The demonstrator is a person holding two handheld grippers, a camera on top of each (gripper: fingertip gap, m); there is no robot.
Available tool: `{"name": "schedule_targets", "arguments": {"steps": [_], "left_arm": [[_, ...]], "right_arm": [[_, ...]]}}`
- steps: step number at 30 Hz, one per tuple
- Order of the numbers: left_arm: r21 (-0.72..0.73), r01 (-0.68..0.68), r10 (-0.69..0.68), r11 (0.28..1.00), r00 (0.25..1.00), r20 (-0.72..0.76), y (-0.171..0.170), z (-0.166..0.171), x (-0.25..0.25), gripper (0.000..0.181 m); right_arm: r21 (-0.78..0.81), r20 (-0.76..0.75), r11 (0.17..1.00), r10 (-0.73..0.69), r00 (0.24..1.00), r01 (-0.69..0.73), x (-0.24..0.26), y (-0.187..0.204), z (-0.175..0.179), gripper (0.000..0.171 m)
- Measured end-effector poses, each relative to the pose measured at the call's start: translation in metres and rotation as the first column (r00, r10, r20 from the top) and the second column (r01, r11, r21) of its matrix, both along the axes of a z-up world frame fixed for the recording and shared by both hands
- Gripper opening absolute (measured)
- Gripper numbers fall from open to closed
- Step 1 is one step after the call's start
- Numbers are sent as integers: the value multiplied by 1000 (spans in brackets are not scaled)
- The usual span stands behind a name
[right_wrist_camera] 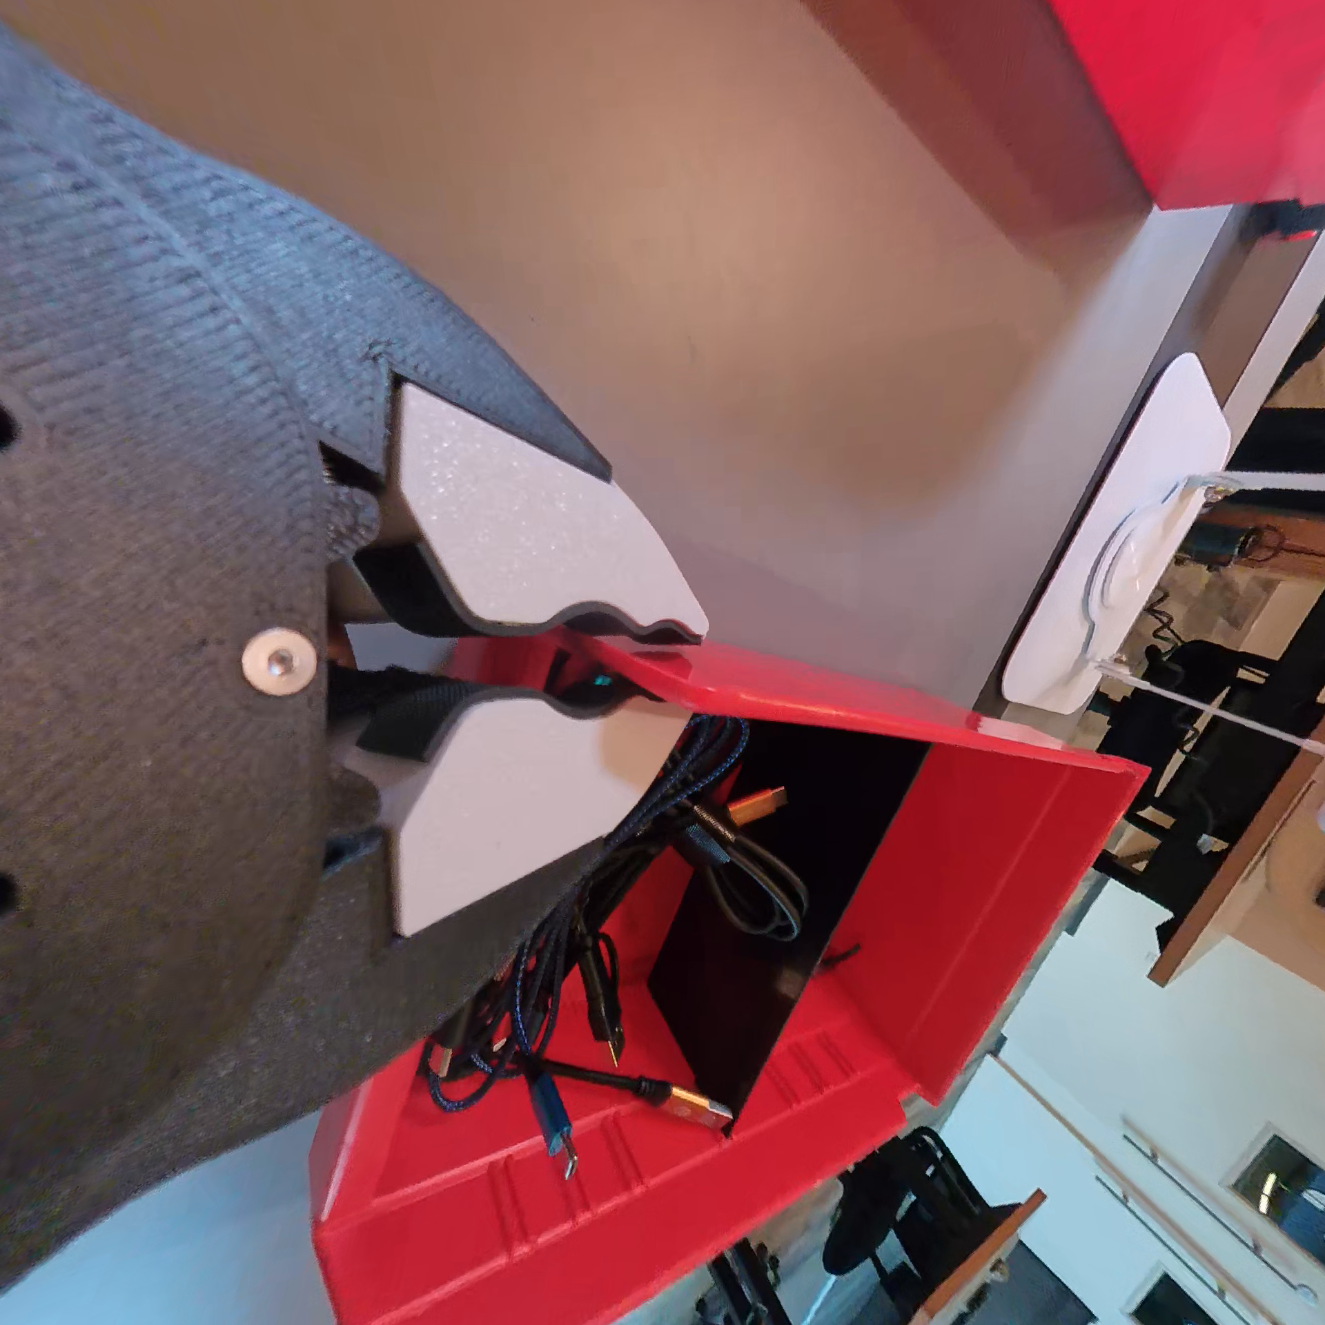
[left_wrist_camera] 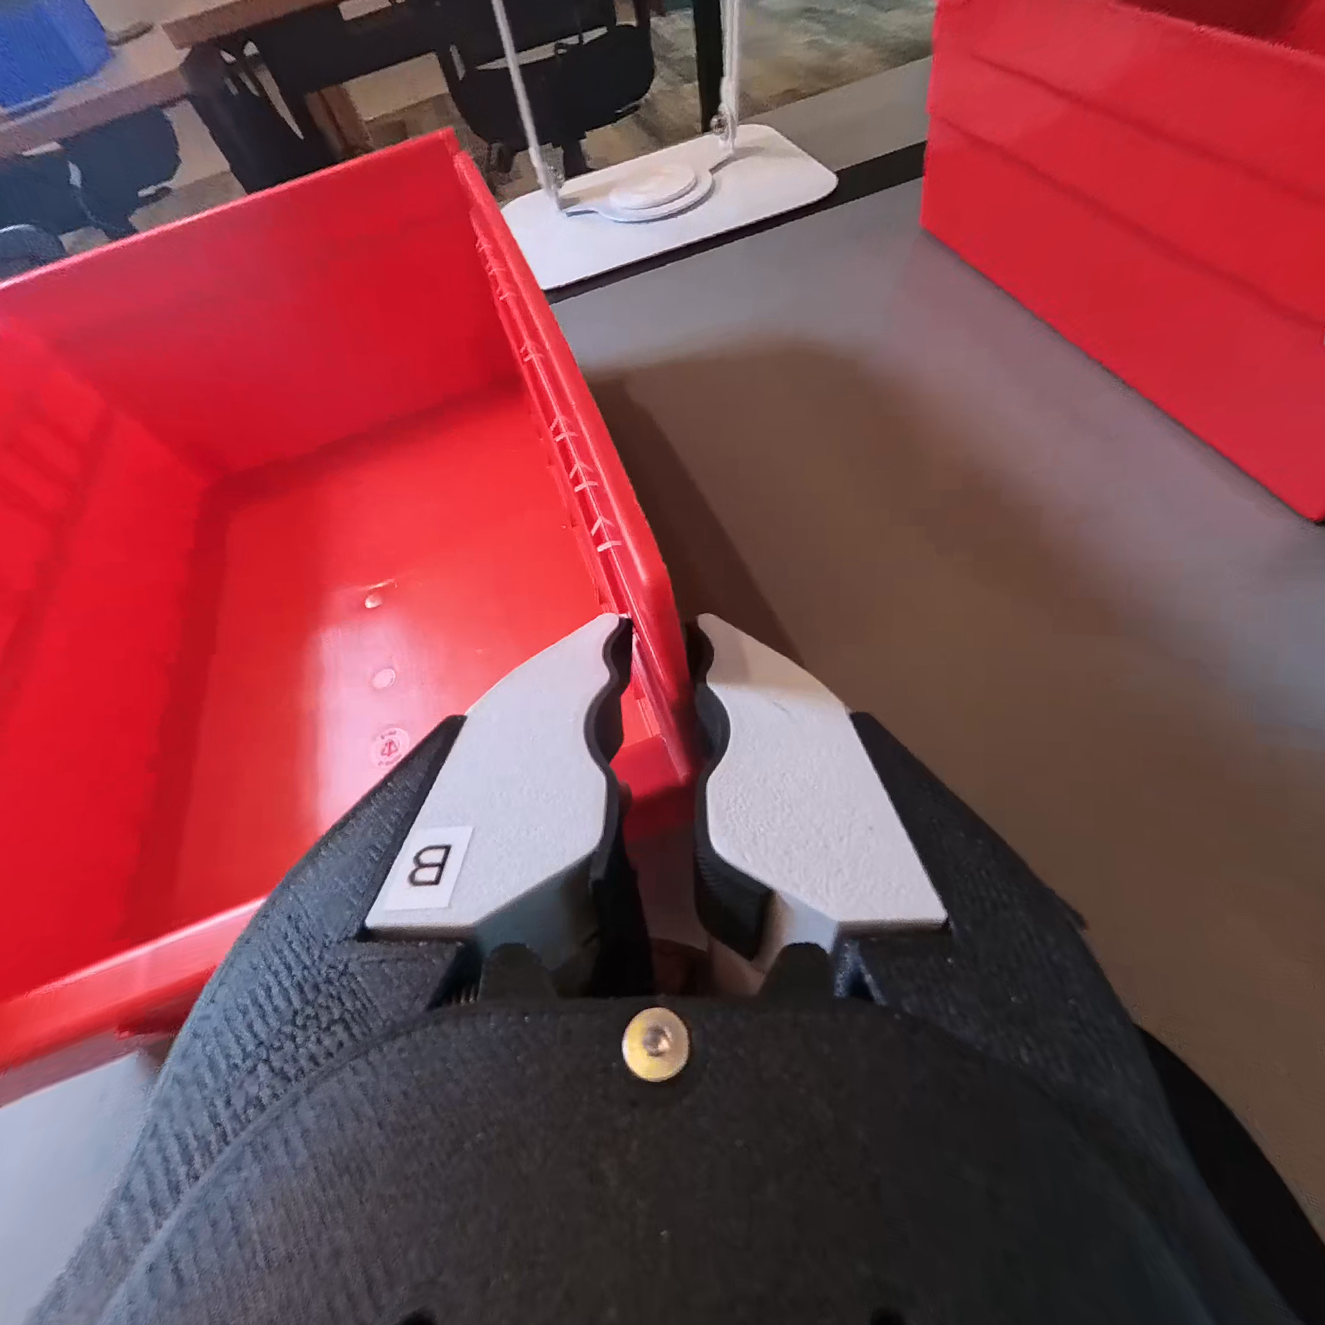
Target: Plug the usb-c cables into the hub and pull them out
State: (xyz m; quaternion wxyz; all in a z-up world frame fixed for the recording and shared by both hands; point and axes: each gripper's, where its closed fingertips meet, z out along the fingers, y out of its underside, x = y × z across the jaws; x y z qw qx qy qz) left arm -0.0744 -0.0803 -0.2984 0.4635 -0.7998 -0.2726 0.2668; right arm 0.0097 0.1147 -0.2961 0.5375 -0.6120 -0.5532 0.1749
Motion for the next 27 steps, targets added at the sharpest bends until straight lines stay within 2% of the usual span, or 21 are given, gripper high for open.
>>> {"name": "schedule_targets", "arguments": {"steps": [7,14,27], "left_arm": [[34,16,-17,999,999,31,6,0,5,17],[166,42,-61,985,991,115,10,4,12,19],[185,12,-30,983,995,92,6,6,9,27]], "right_arm": [[-30,-13,998,60,998,-60,-2,-11,0,9],[-38,-20,997,59,998,-60,-1,-12,0,10],[-57,-39,996,69,997,-72,-1,-12,1,10]]}}
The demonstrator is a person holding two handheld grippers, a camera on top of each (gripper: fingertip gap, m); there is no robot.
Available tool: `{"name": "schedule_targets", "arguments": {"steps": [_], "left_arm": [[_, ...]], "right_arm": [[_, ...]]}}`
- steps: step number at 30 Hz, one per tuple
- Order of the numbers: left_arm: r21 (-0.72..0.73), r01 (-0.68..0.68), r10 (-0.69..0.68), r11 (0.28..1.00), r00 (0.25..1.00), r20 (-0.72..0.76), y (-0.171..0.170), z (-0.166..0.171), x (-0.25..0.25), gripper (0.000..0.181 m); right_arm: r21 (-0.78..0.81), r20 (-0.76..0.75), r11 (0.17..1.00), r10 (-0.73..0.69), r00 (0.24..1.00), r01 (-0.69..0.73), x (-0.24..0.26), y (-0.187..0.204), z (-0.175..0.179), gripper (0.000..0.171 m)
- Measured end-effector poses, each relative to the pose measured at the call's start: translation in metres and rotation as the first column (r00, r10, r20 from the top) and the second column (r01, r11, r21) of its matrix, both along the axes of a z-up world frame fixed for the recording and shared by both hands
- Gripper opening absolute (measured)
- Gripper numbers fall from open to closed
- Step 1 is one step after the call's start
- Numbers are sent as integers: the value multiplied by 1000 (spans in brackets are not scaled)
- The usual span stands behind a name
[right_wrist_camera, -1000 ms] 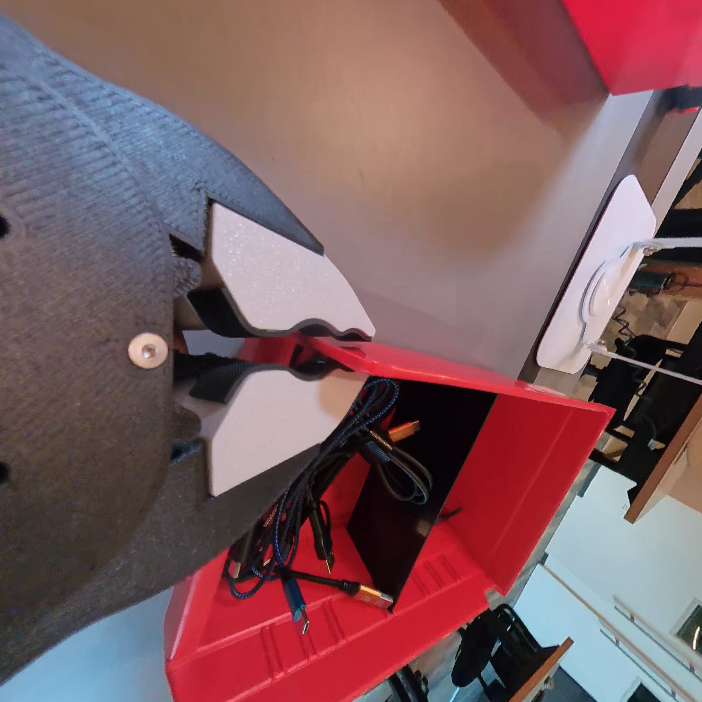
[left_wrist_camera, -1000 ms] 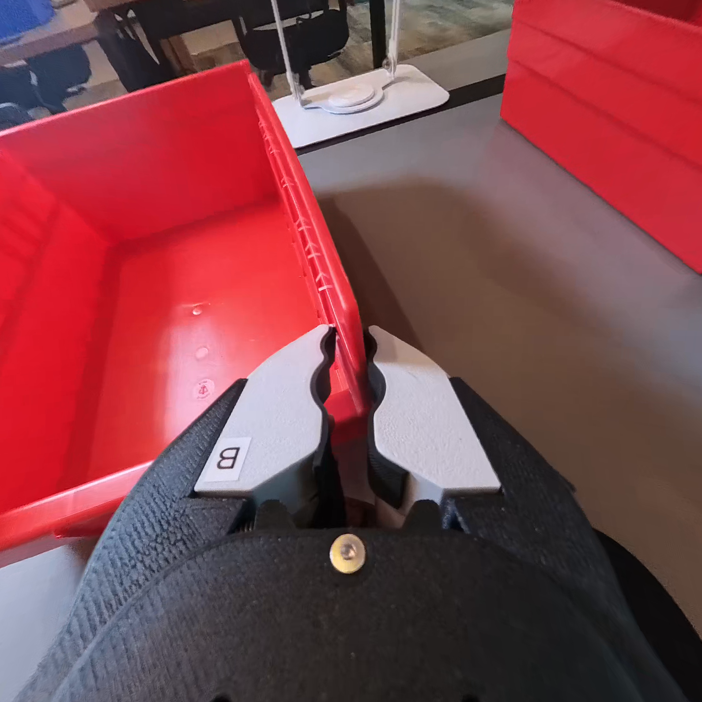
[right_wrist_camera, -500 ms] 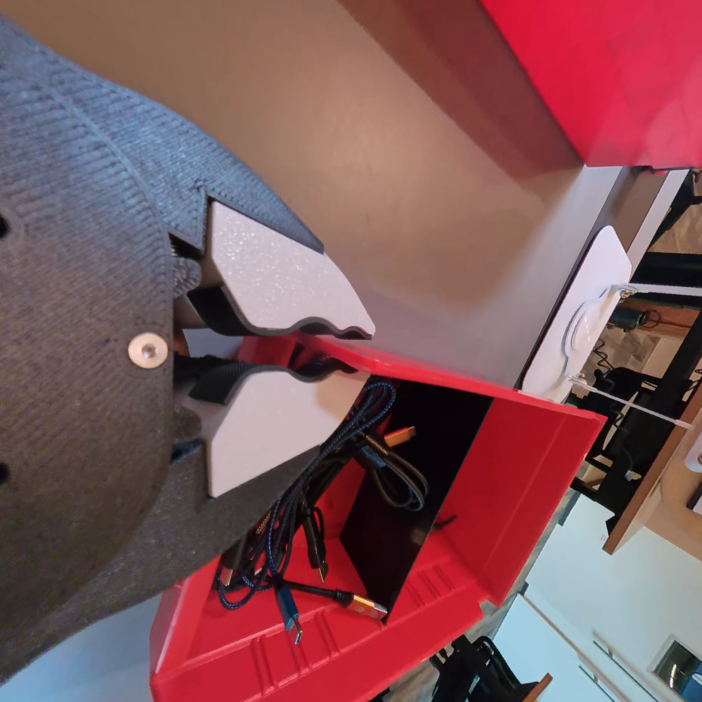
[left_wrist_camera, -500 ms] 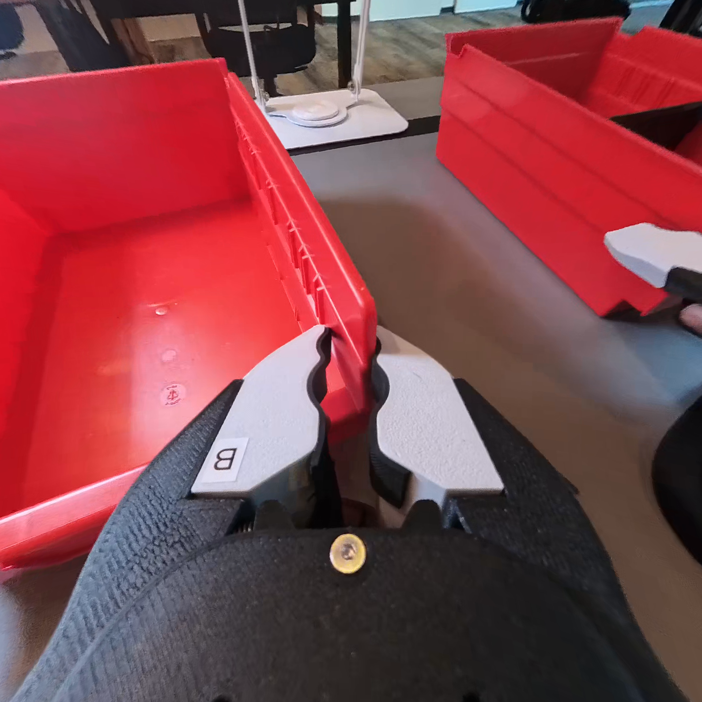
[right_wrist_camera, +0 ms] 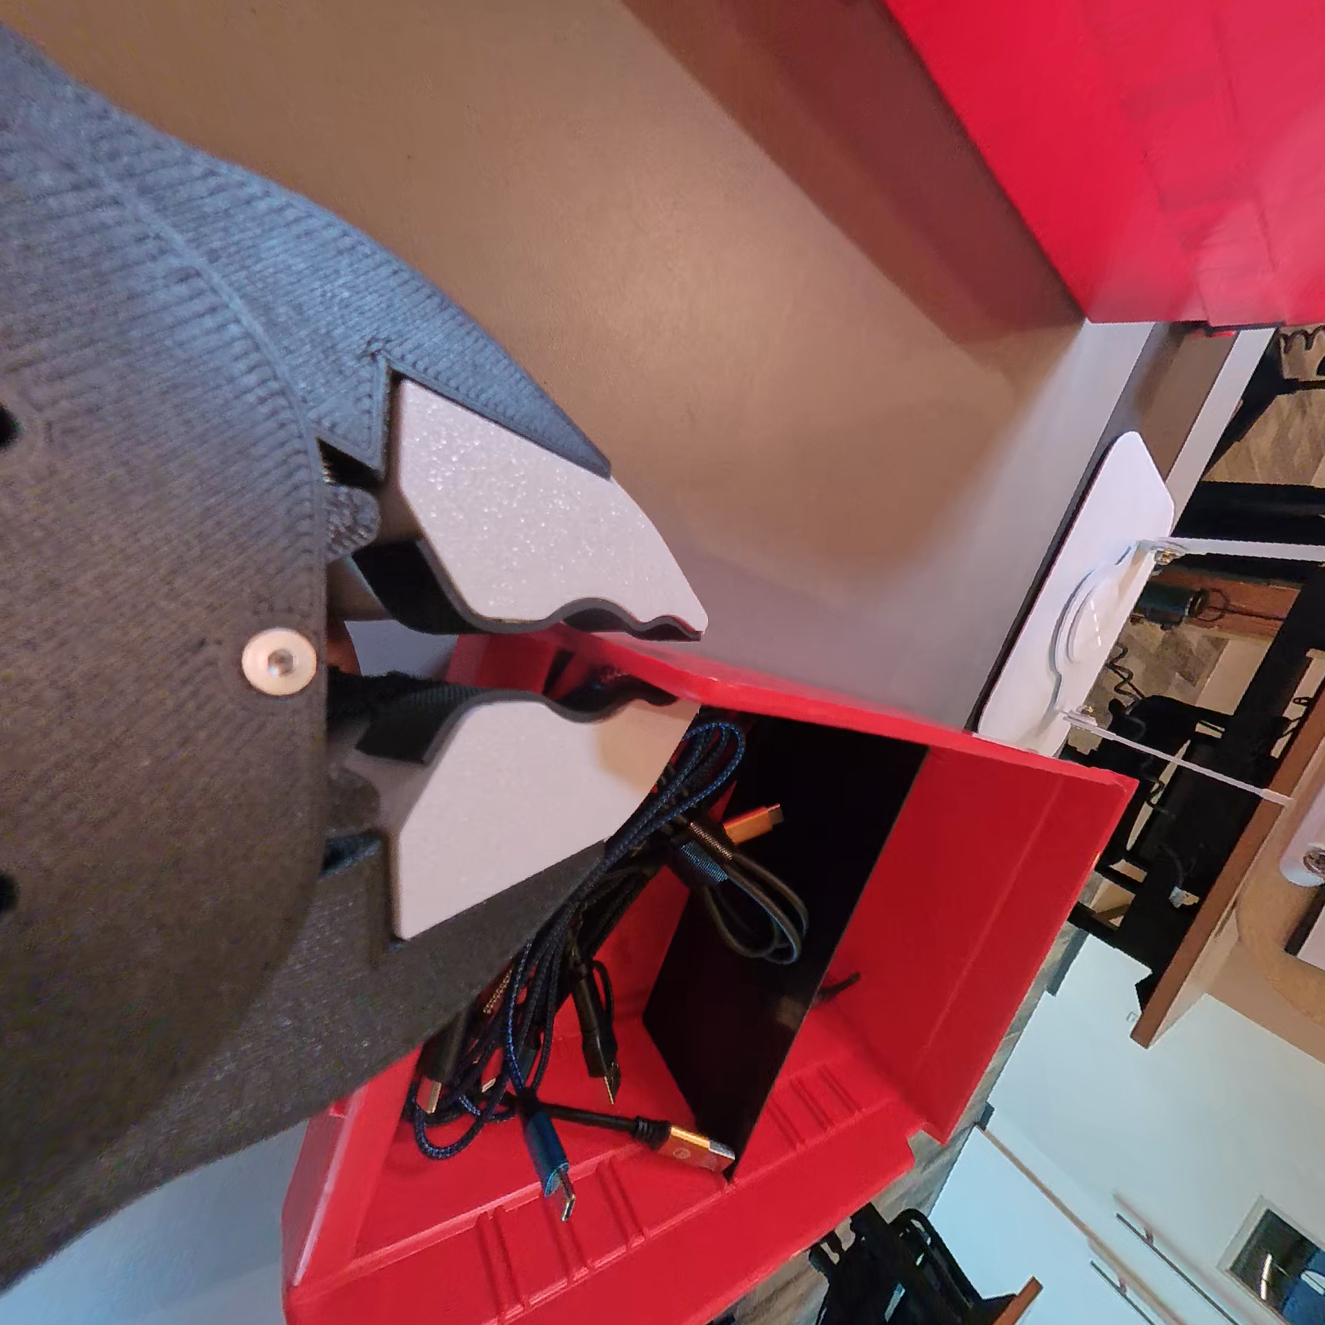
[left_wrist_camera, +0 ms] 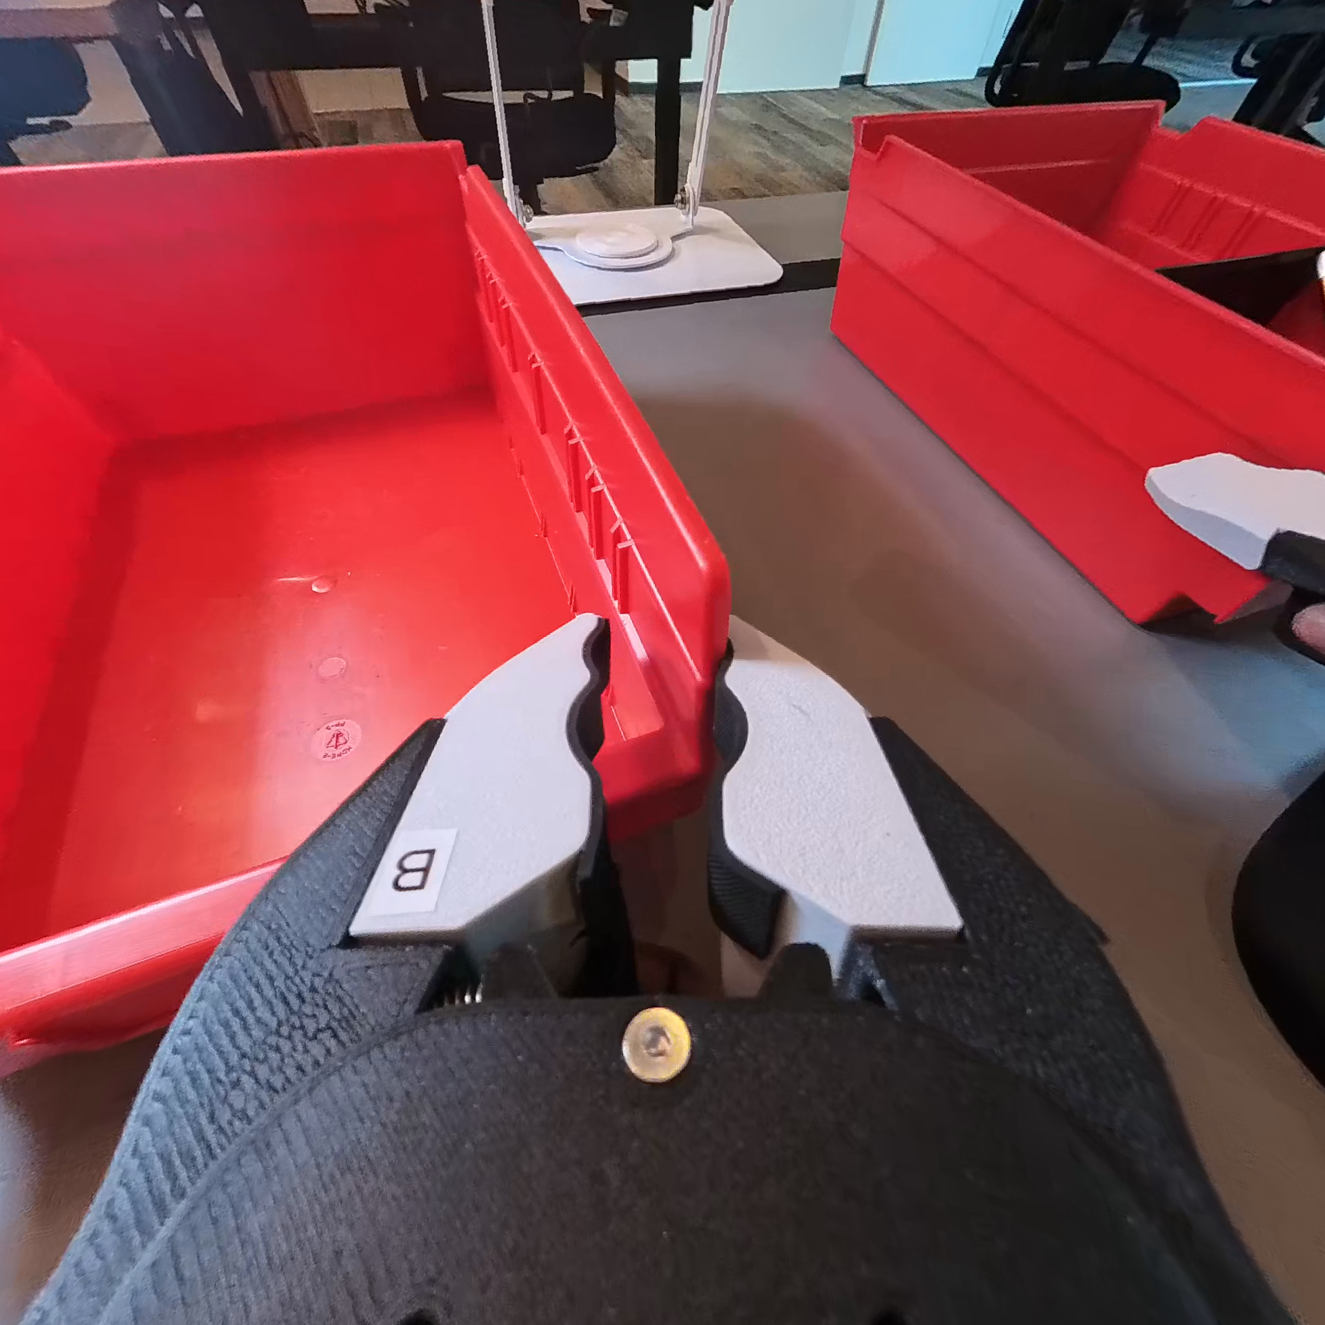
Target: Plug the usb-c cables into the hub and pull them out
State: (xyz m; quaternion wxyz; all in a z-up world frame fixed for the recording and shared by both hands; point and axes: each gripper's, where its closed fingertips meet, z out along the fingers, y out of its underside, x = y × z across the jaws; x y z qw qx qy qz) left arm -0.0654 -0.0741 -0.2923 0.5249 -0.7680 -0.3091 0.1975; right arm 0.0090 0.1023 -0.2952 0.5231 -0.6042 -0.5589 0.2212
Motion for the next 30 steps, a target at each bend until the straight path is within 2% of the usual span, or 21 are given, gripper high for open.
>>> {"name": "schedule_targets", "arguments": {"steps": [9,15,23,25,30], "left_arm": [[-5,-25,25,1000,999,-44,-2,2,0,16],[-57,-34,31,998,998,-56,-1,-2,0,15],[-42,-36,33,998,997,-70,-2,1,0,18],[-40,-37,34,999,997,-72,-2,1,0,18],[-28,-38,35,999,995,-89,-3,4,1,23]], "right_arm": [[-2,-4,1000,10,1000,-10,0,-3,0,10],[-11,-10,1000,7,1000,-7,1,-3,1,10],[-9,-36,1000,10,999,-10,1,-3,4,11],[-14,-76,1000,8,997,-10,3,-4,9,16],[-138,-177,990,-6,984,-19,11,-1,19,48]]}}
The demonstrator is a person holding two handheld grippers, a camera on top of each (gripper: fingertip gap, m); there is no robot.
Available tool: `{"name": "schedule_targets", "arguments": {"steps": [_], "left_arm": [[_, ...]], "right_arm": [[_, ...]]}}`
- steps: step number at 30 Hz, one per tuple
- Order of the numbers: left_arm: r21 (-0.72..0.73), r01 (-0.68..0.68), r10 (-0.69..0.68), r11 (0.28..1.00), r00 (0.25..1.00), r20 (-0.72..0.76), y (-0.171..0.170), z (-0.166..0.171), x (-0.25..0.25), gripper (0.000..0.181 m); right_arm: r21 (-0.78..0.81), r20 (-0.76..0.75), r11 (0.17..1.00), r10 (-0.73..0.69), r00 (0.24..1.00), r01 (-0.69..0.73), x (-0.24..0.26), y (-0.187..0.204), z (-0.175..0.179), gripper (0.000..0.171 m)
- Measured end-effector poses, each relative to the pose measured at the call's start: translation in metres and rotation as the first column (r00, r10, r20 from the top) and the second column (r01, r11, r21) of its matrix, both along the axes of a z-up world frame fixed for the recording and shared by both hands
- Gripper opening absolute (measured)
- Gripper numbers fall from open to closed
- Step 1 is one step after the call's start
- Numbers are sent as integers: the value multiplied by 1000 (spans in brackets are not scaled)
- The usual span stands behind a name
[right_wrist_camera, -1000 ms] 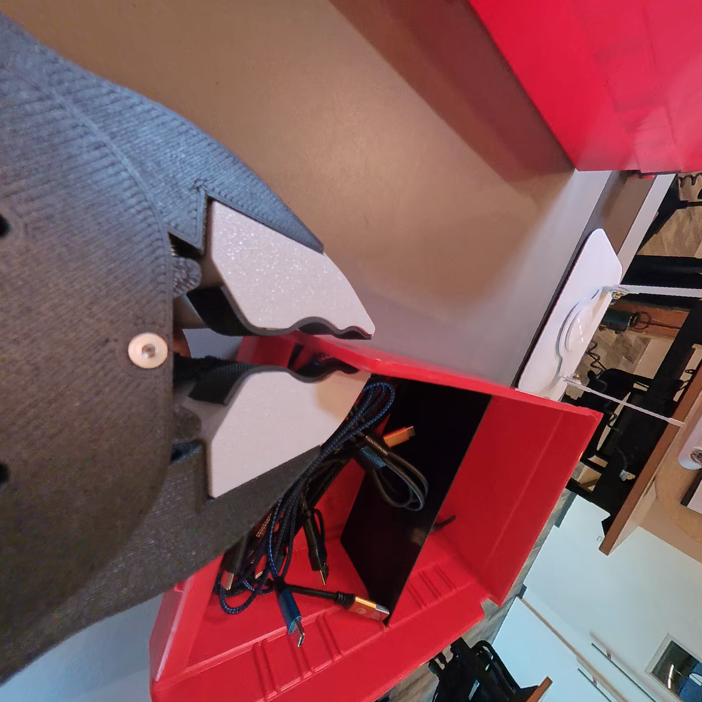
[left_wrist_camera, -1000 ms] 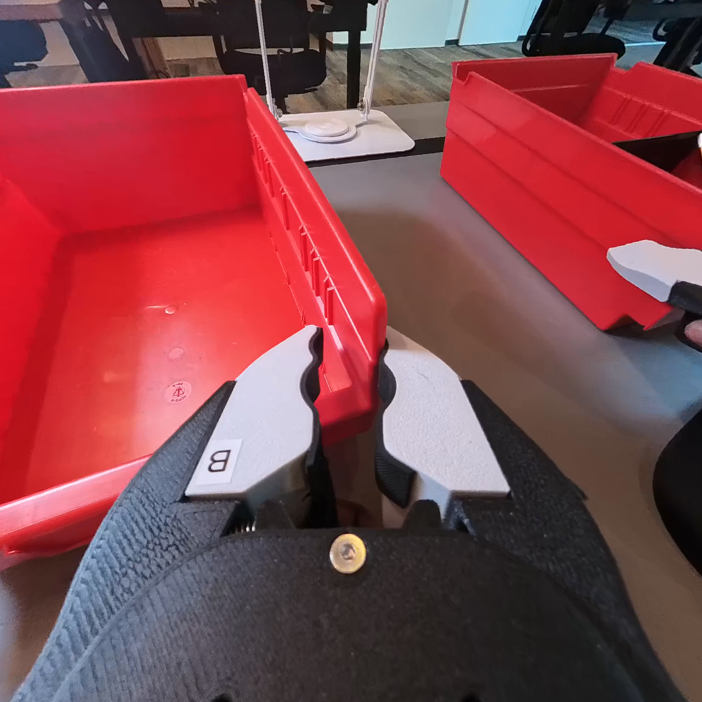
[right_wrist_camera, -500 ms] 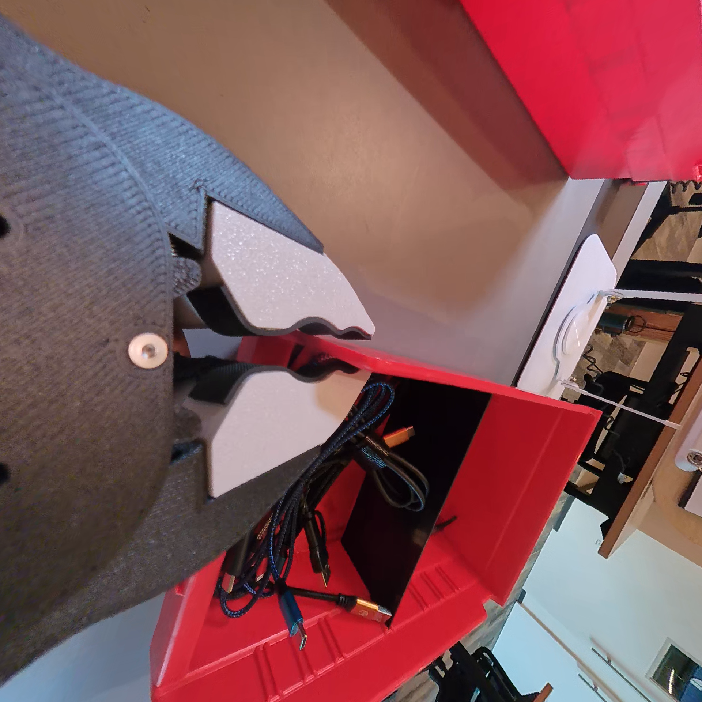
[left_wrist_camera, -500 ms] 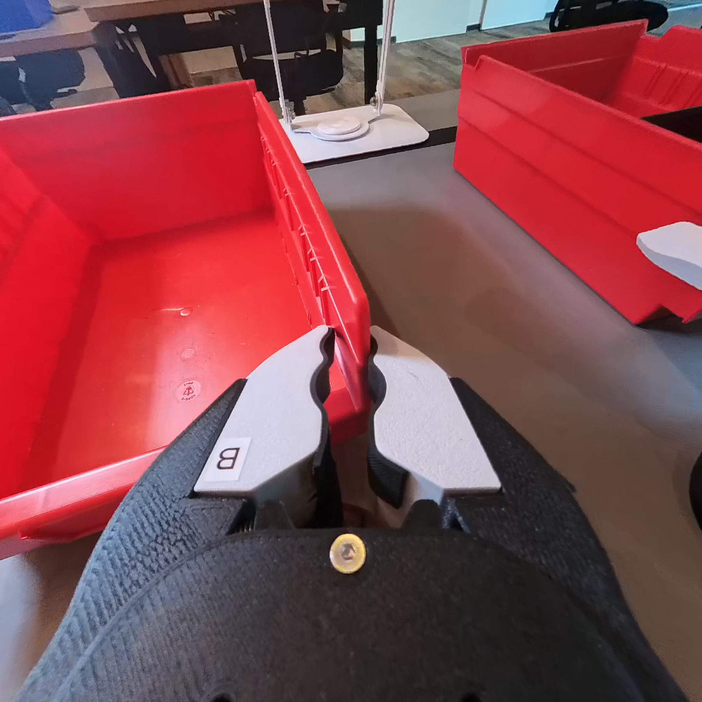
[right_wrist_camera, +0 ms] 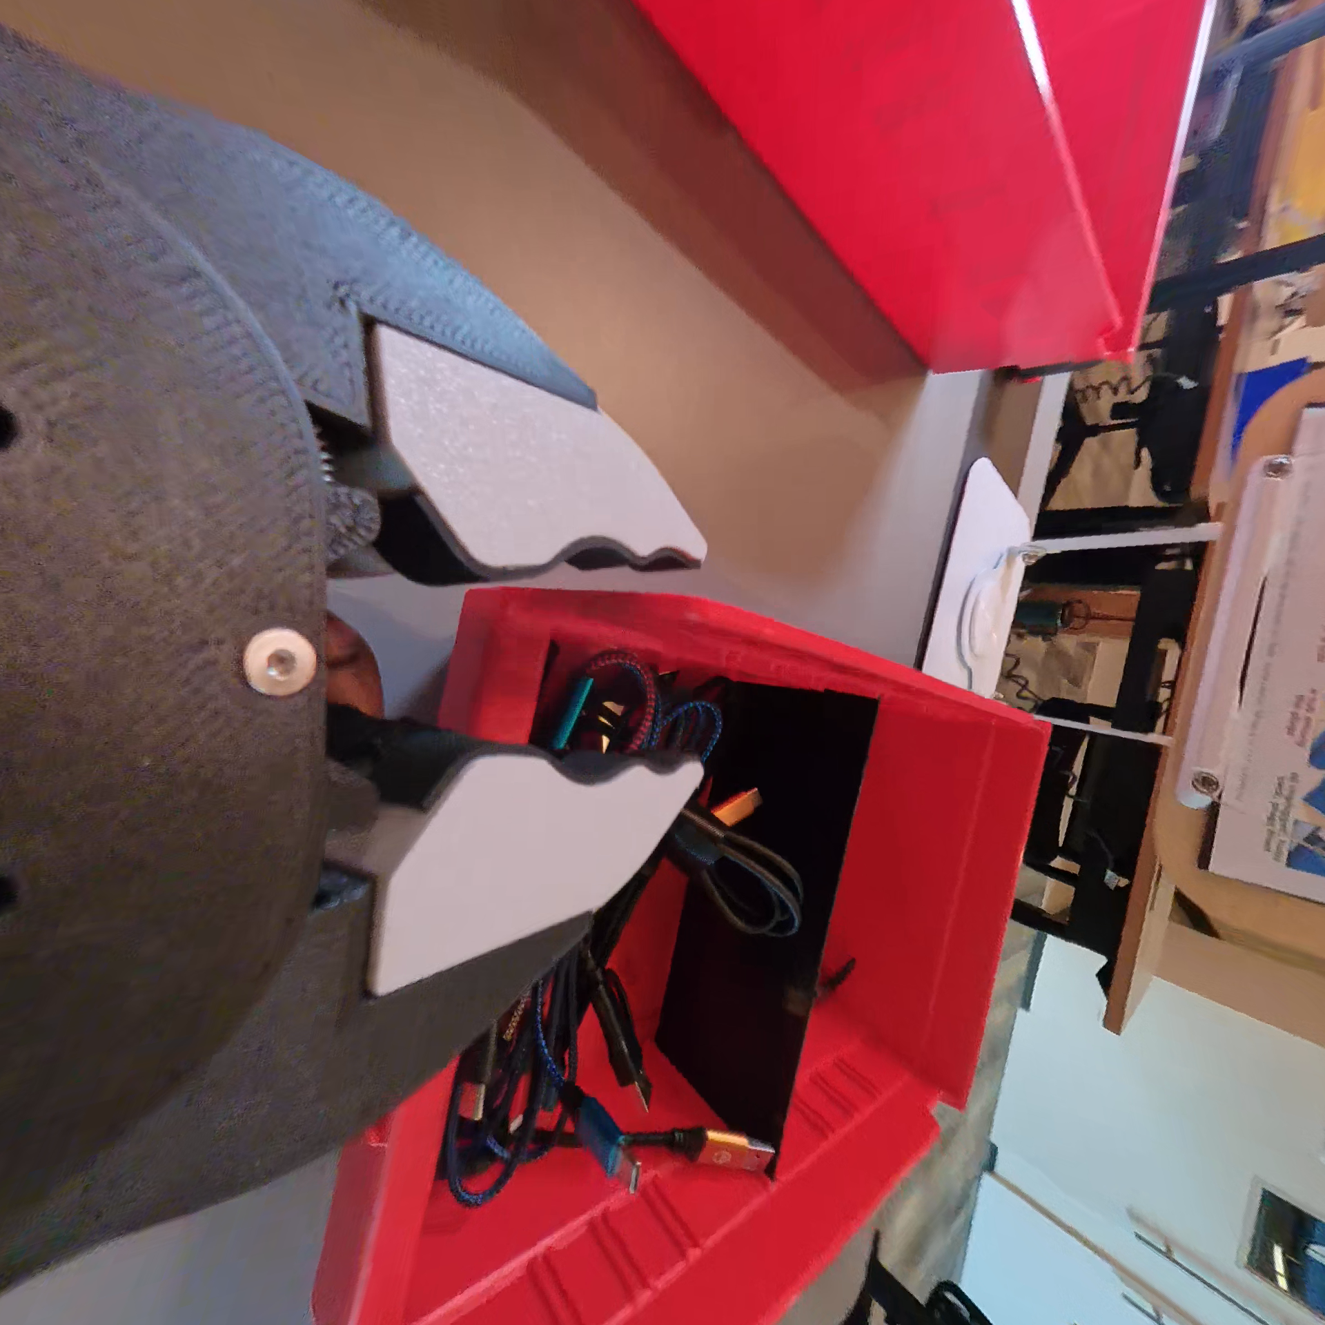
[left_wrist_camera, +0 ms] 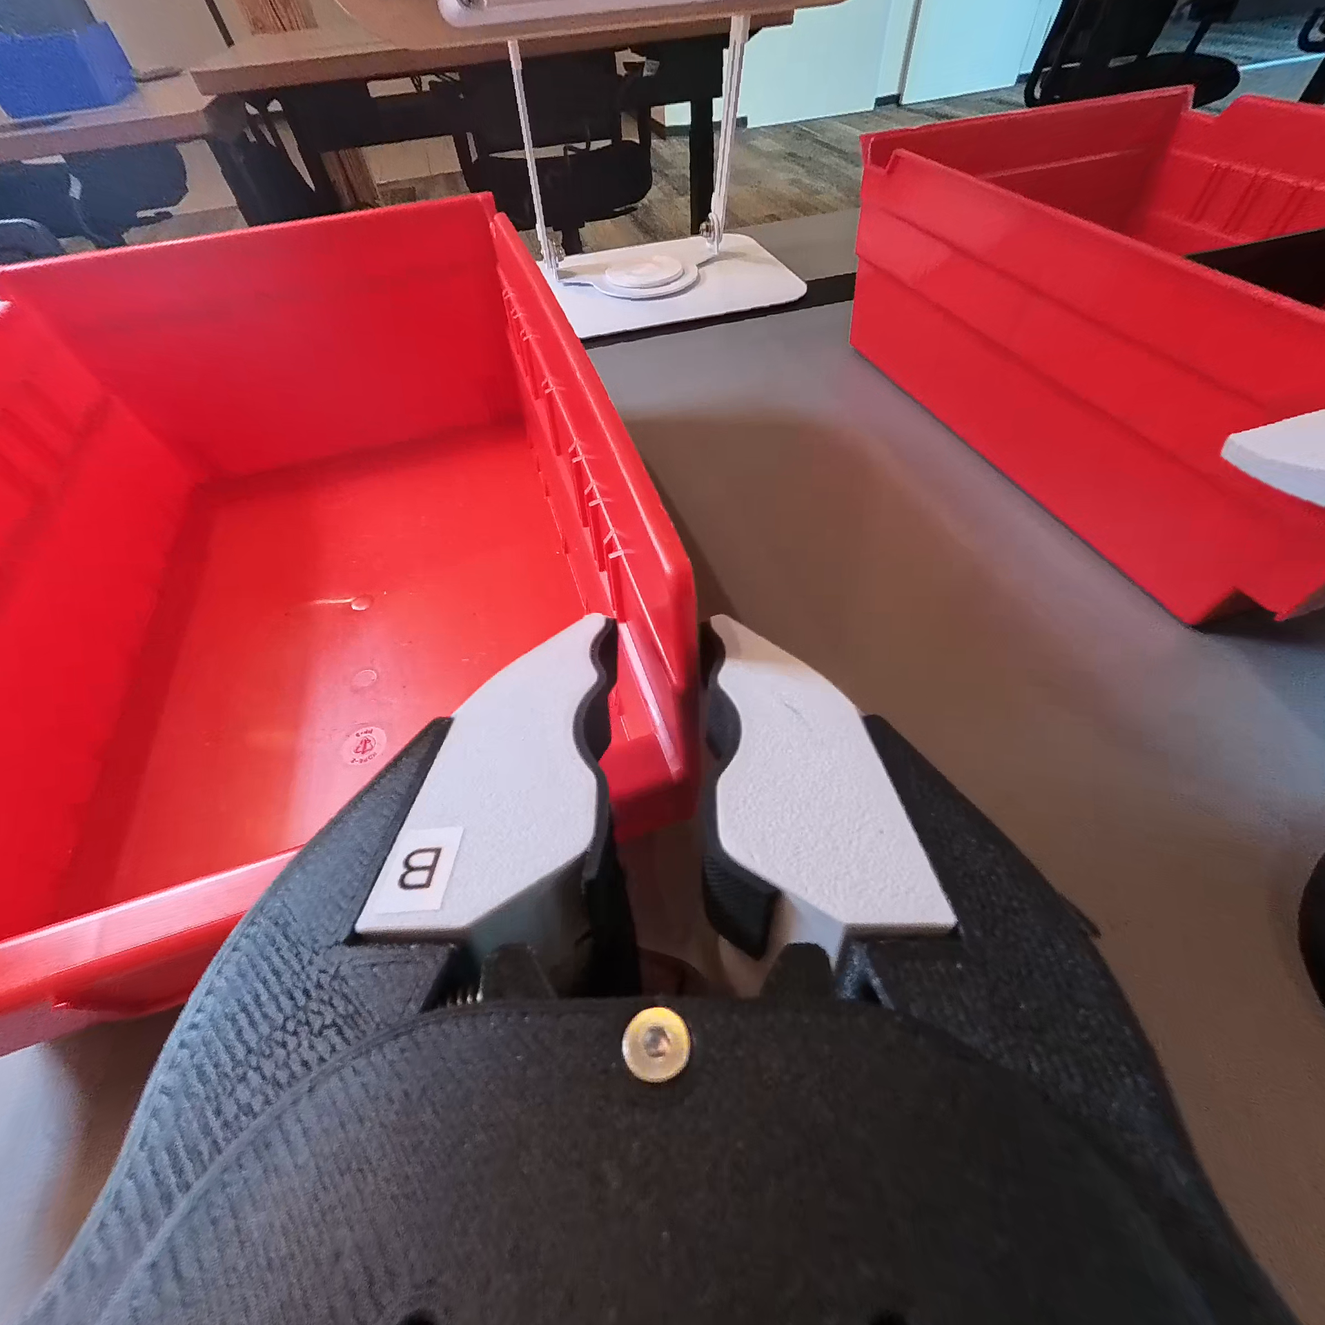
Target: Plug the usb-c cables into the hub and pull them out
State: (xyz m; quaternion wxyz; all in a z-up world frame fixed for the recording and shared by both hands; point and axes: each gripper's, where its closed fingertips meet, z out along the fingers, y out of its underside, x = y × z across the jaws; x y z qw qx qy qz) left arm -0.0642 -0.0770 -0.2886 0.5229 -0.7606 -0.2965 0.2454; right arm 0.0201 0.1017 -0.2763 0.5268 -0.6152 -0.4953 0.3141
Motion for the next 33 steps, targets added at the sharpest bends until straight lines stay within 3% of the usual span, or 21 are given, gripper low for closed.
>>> {"name": "schedule_targets", "arguments": {"steps": [7,11,15,21,24,33], "left_arm": [[43,-35,38,998,996,-81,-7,14,5,52],[101,72,-66,992,996,-55,-4,37,36,89],[85,60,-54,995,996,-75,-14,71,38,115],[-13,-14,14,1000,1000,7,-32,112,-8,129],[-14,-29,30,999,997,77,-36,122,-34,142],[-88,-91,107,992,975,193,-39,94,-108,143]], "right_arm": [[-116,-14,992,-51,999,49,15,10,-2,102],[-124,49,991,-54,997,60,35,14,-4,117],[-156,20,986,-64,998,67,51,30,31,120],[-154,104,981,-103,989,118,53,72,96,132],[-192,195,974,-84,977,122,39,85,98,135],[-189,356,967,-94,930,170,-14,122,76,140]]}}
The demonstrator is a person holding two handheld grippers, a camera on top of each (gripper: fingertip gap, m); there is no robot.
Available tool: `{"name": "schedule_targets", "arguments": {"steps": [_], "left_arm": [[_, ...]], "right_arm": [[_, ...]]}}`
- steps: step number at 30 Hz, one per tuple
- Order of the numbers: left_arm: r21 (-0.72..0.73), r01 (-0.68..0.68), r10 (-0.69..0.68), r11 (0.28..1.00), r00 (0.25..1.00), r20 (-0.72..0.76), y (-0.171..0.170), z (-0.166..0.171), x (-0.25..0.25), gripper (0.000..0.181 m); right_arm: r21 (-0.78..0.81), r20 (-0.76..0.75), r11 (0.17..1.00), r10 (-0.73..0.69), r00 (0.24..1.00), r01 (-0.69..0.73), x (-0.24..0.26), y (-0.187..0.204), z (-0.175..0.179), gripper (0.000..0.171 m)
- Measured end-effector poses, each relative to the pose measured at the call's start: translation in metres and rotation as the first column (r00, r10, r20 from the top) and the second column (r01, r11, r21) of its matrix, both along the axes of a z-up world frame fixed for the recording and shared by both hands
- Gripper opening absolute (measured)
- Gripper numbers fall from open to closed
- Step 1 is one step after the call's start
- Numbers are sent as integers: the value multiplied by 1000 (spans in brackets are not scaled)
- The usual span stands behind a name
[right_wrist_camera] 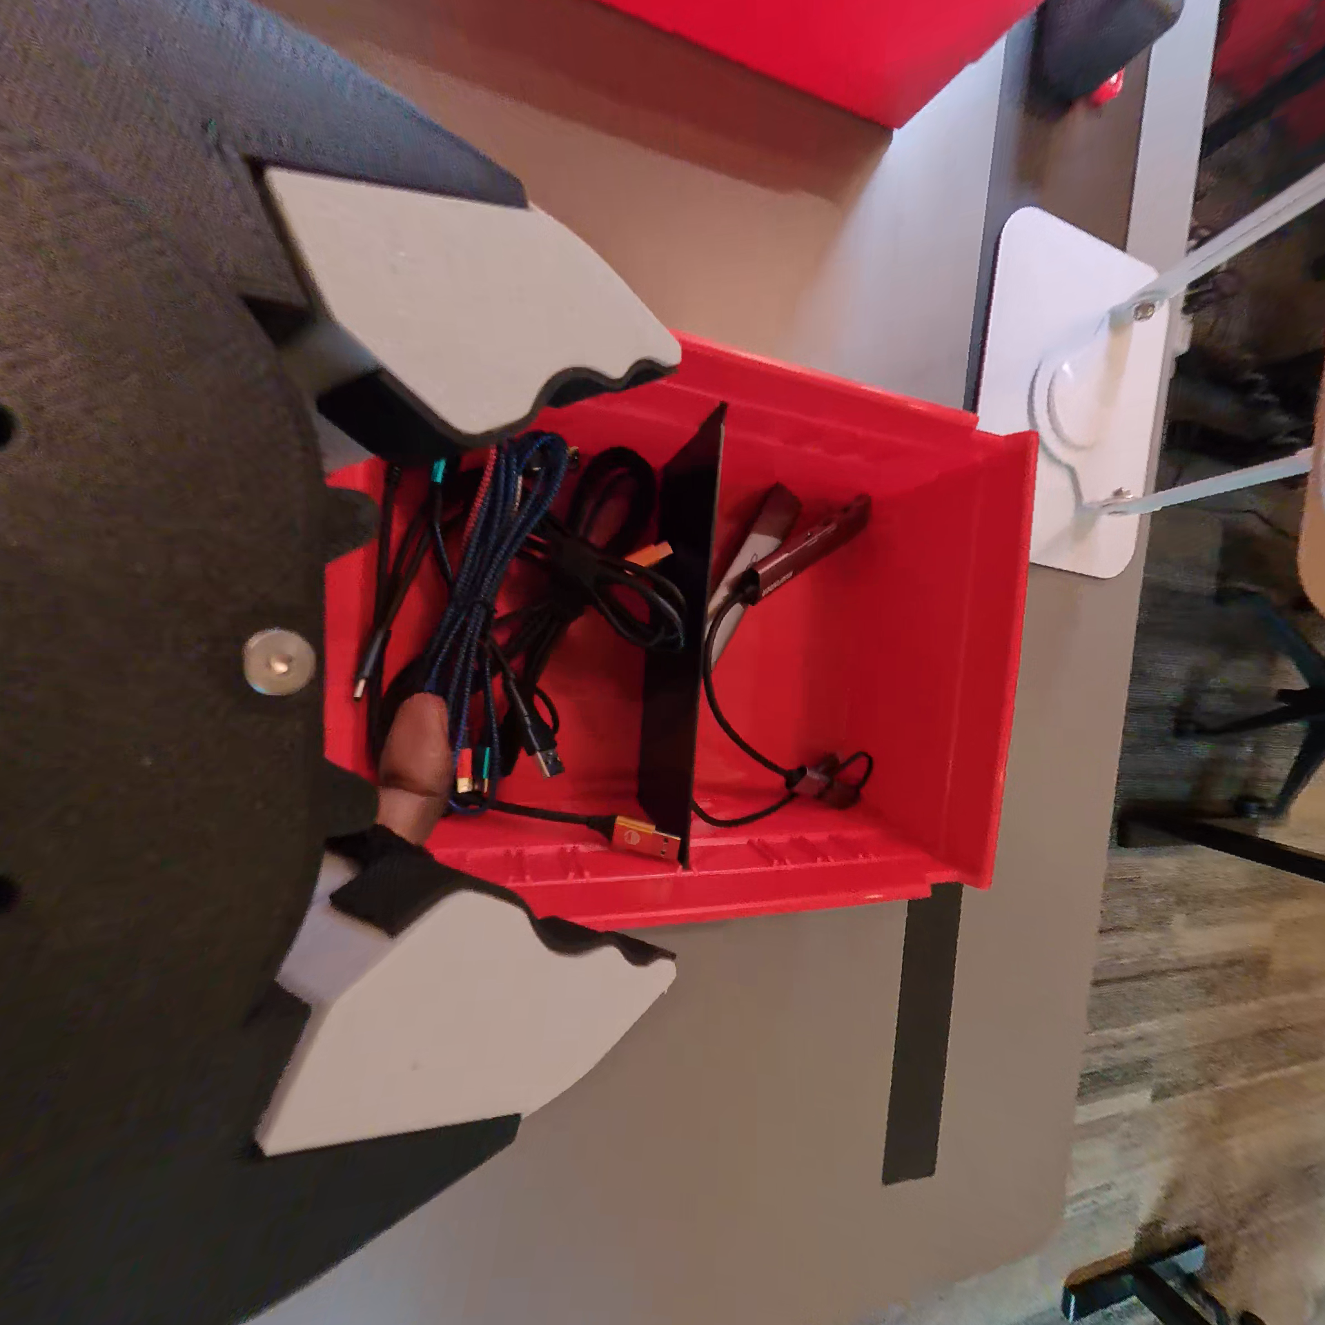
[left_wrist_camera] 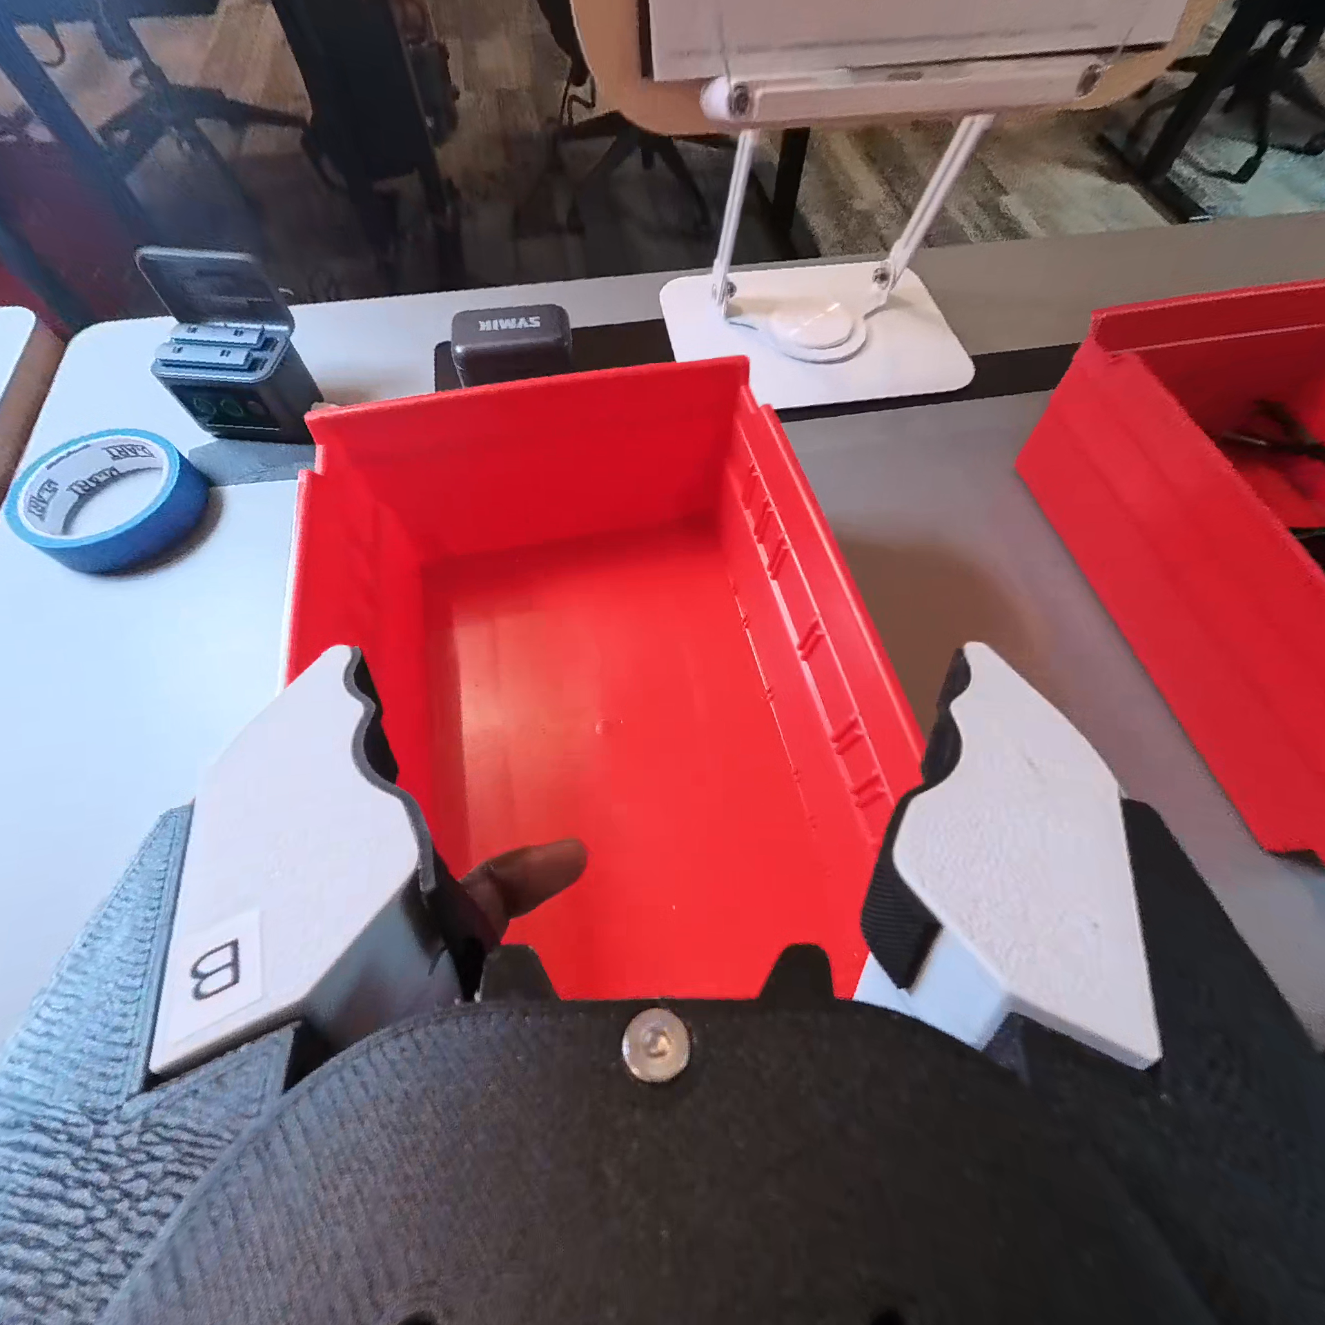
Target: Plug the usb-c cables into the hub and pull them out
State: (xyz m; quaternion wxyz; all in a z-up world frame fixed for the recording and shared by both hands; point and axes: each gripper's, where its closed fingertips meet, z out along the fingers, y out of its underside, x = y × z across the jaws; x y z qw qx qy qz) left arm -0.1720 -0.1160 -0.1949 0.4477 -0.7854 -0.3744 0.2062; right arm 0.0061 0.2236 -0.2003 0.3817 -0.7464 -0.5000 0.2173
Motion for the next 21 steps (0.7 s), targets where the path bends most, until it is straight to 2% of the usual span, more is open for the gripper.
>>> {"name": "schedule_targets", "arguments": {"steps": [5,11,21], "left_arm": [[-15,9,-9,1000,999,33,3,-18,-16,143],[-14,22,-21,1000,1000,12,2,-18,-15,143],[31,43,-41,999,997,-68,0,-3,25,143]], "right_arm": [[-14,46,1000,-22,999,23,-15,12,-16,140],[-8,54,999,-33,998,33,-16,12,-24,138],[35,-19,999,-24,1000,25,10,-12,-12,137]]}}
